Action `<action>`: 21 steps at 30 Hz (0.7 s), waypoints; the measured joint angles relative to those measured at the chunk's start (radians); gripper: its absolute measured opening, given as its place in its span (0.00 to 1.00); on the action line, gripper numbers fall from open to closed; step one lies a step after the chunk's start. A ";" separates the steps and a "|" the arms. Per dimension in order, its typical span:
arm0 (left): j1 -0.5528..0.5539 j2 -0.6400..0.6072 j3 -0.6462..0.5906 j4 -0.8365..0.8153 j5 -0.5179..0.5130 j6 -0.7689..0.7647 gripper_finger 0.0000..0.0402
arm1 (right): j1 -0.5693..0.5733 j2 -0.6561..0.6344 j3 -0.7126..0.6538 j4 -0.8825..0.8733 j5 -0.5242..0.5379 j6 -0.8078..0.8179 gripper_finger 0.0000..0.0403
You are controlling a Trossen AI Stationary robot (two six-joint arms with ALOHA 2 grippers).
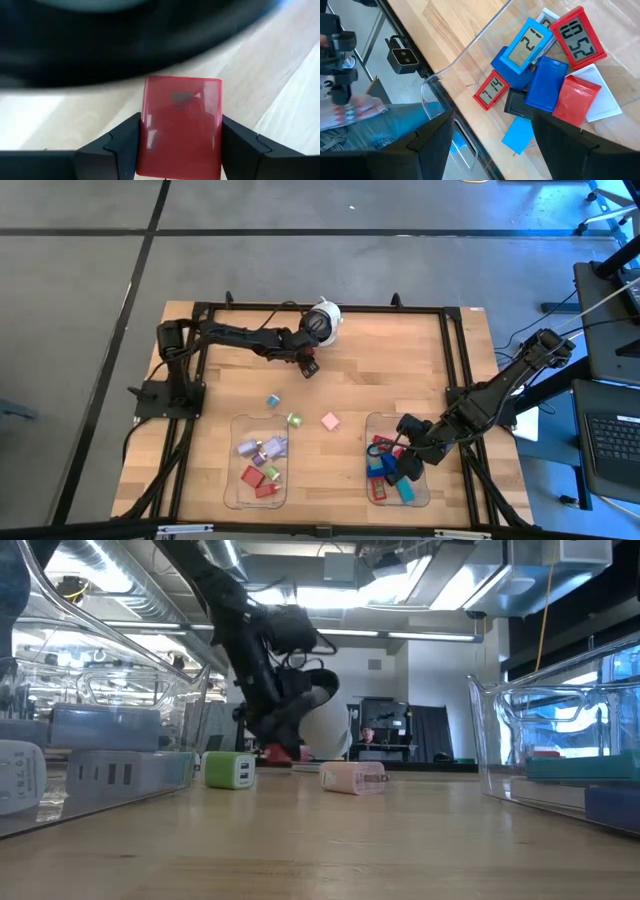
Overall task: Pick & Place Office items
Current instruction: Put the red charger adapter into the left transparent bin
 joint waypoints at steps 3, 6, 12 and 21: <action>-0.007 -0.039 0.000 -0.008 -0.006 -0.005 0.52 | 0.000 0.000 0.000 0.000 0.000 0.000 0.67; -0.026 -0.100 0.000 -0.007 -0.010 -0.005 0.52 | 0.000 0.000 0.000 0.000 0.000 -0.002 0.67; -0.090 -0.247 0.001 0.010 -0.014 -0.020 0.54 | 0.000 0.000 0.000 -0.001 0.019 -0.008 0.67; -0.248 -0.445 0.001 0.143 -0.015 -0.015 0.54 | -0.012 0.000 0.000 -0.002 0.115 -0.056 0.67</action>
